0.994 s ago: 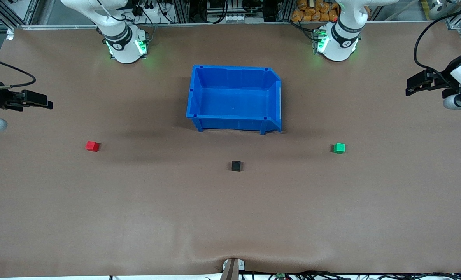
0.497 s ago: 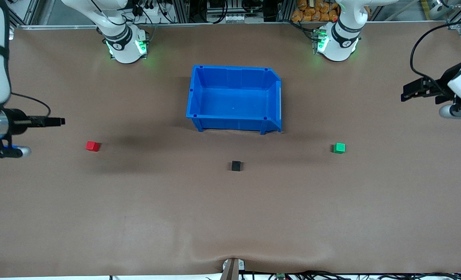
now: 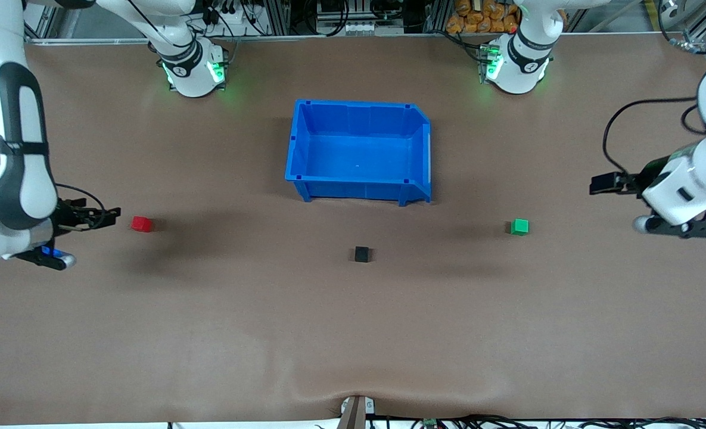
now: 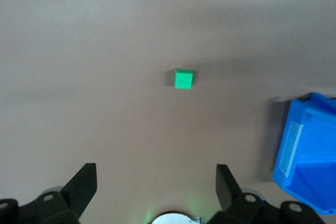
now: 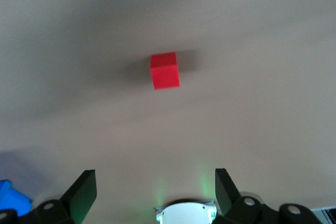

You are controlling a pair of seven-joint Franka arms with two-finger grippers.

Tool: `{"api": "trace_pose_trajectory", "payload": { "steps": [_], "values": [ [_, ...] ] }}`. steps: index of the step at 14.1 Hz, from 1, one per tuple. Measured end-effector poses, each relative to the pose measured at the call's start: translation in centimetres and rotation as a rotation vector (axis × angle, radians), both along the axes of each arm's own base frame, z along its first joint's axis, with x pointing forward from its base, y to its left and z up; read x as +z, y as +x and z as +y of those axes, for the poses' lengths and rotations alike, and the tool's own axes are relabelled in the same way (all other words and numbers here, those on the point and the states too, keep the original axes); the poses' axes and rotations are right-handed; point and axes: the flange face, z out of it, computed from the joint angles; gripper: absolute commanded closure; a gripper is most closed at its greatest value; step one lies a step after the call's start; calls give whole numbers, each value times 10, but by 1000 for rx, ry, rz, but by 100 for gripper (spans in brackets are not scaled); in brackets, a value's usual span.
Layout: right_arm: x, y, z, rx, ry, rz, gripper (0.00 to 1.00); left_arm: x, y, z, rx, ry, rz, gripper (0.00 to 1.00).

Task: Attach green and red cubes to black cube
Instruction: 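Grasp the red cube with the right gripper while the left gripper grasps the green cube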

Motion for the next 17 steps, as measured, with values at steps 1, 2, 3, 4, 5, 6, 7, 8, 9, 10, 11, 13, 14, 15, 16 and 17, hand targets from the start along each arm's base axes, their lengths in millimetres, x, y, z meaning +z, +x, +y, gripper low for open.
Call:
{"api": "trace_pose_trajectory", "payload": {
  "steps": [1, 2, 3, 4, 5, 6, 7, 8, 9, 10, 11, 13, 14, 15, 16, 17],
  "values": [
    [-18, 0, 0, 22, 11, 0, 0, -19, 4, -3, 2, 1, 12, 0],
    [-37, -1, -1, 53, 22, -15, 0, -37, 7, -7, 1, 1, 10, 0],
    [-54, -3, -1, 81, 19, -34, 0, -55, 8, -11, 3, 2, 5, 0],
    [-69, -7, -3, 100, 10, -51, 0, -73, 6, -15, 9, 4, -2, 0],
    [-83, -11, -3, 114, 0, -68, 6, -92, 3, -20, 14, 5, -13, 0],
    [-95, -16, -3, 123, -8, -87, 22, -111, -1, -24, 18, 5, -29, 0],
    [-105, -20, -2, 129, -13, -98, 37, -131, -6, -27, 28, 6, -47, 0],
    [-113, -25, 0, 132, -13, -96, 44, -149, -11, -29, 37, 5, -68, 0],
    [-117, -28, 2, 136, -11, -90, 51, -164, -15, -30, 40, 2, -94, 0],
    [-119, -30, 5, 140, -10, -87, 52, -177, -19, -31, 42, -2, -123, 0],
    [-120, -29, 7, 143, -10, -90, 53, -190, -23, -32, 43, -7, -151, 0],
    [-120, -27, 8, 145, -14, -107, 53, -220, -37, -35, 42, -14, -185, 0],
    [-121, -26, 7, 145, -17, -118, 53, -238, -47, -36, 41, -19, -204, 0],
    [-123, -25, 6, 145, -19, -123, 53, -256, -56, -36, 41, -23, -221, 0],
    [-125, -26, 5, 144, -20, -125, 64, -271, -65, -35, 41, -25, -225, 0],
    [-128, -26, 4, 142, -21, -125, 90, -284, -71, -34, 41, -25, -219, 0]
  ]
}}
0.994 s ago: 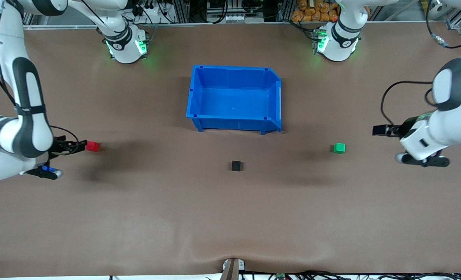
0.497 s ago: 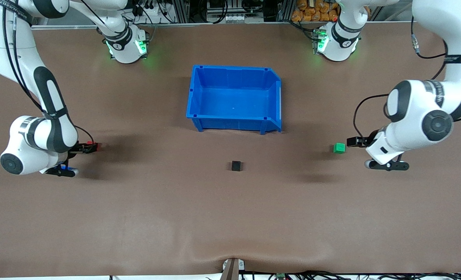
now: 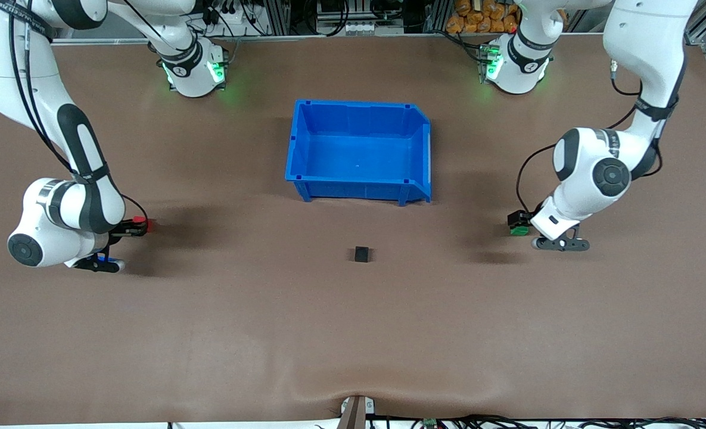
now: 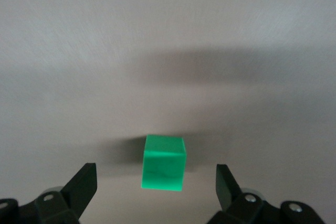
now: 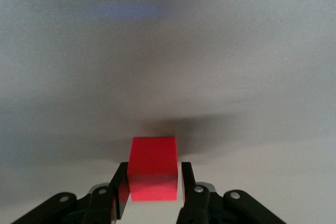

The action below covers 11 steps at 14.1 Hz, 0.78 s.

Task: Attach green and red cubes to black cube
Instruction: 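Grasp the red cube with the right gripper while the left gripper grasps the green cube, then carry the red cube with the right gripper toward the black cube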

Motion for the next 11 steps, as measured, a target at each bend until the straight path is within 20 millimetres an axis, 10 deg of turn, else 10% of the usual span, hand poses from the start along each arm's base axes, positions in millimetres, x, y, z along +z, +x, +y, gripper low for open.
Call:
{"api": "trace_pose_trajectory", "payload": {
  "steps": [5, 10, 11],
  "values": [
    [19, 4, 22, -172, -67, 117, 100, -23, -2, -3, -9, -4, -15, 0],
    [84, 46, 167, -588, -5, 173, 100, -30, 3, -7, -49, 12, -17, 0],
    [88, 50, 190, -686, 27, 192, 100, -31, 4, -8, -51, 12, -17, 18]
  ]
}}
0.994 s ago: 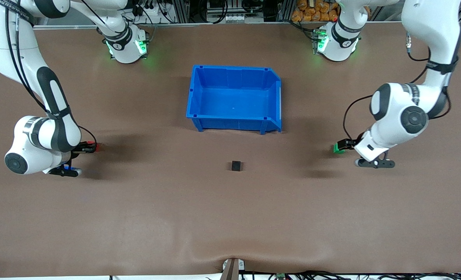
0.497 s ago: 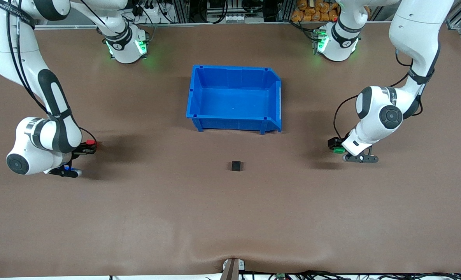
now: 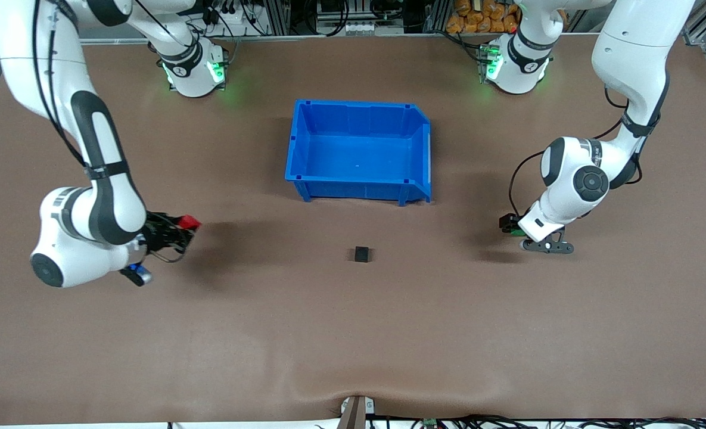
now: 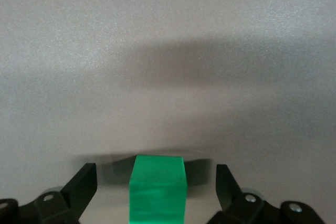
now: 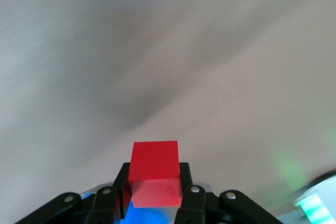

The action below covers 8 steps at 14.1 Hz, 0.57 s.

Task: Attach green and red cubes to black cube
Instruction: 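Carry the red cube with the right gripper toward the black cube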

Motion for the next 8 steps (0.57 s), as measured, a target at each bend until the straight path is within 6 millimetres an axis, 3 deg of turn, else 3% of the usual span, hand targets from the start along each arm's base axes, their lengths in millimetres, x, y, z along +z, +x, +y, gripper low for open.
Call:
{"api": "trace_pose_trajectory", "payload": {
  "steps": [1, 2, 3, 8],
  "values": [
    [2, 4, 19, -94, 26, 2, 100, -1, 0, -2, -3, 0, 1, 52],
    [1, 8, 34, -170, 37, 3, 100, -1, 0, -5, -8, 0, 2, 78],
    [-2, 10, 52, -232, 25, 9, 100, -2, -1, -8, -13, 0, 2, 96],
    [-39, 12, 157, -529, -115, -56, 100, 2, 2, -6, 17, 2, -6, 100]
  ]
}}
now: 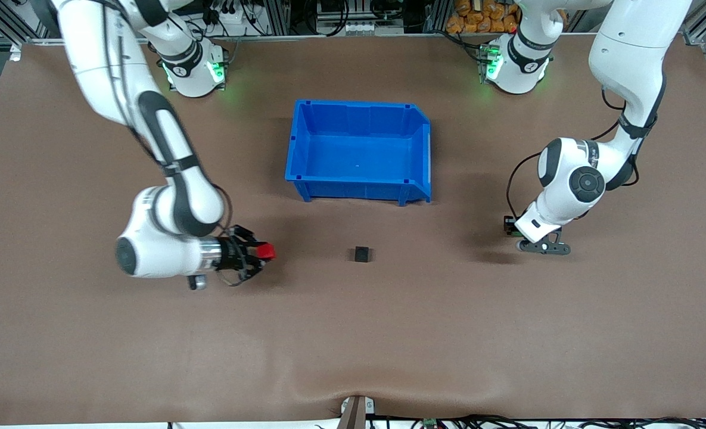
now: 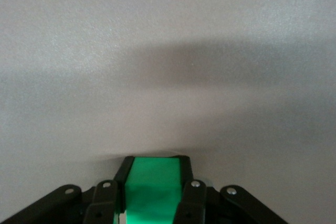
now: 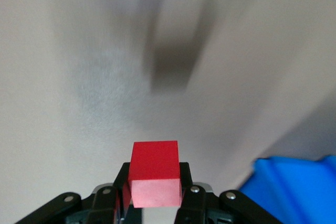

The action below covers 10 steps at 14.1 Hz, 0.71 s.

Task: Attach green and red cubes to black cube
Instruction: 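Carry the red cube with the right gripper toward the black cube, then place the red cube beside the black cube while the left gripper carries green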

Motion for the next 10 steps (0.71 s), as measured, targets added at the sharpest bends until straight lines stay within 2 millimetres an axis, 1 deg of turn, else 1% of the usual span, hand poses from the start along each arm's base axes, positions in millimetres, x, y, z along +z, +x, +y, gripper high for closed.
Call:
{"api": "trace_pose_trajectory", "payload": {
  "steps": [2, 5, 7, 9, 10],
  "values": [
    [-15, -7, 31, -50, -4, -16, 100, 2, 3, 1, 39, -1, -7, 100],
    [-25, -18, 65, -101, 1, -11, 100, 19, 21, 11, 162, -4, -30, 100],
    [-28, -25, 84, -122, -5, -9, 100, 43, 40, 16, 283, 6, -6, 100],
    [-30, -29, 97, -149, -12, -12, 100, 75, 62, 15, 389, 17, 13, 100],
    [-30, -29, 101, -170, -16, -17, 100, 86, 69, 14, 419, 23, 15, 100]
  ]
}}
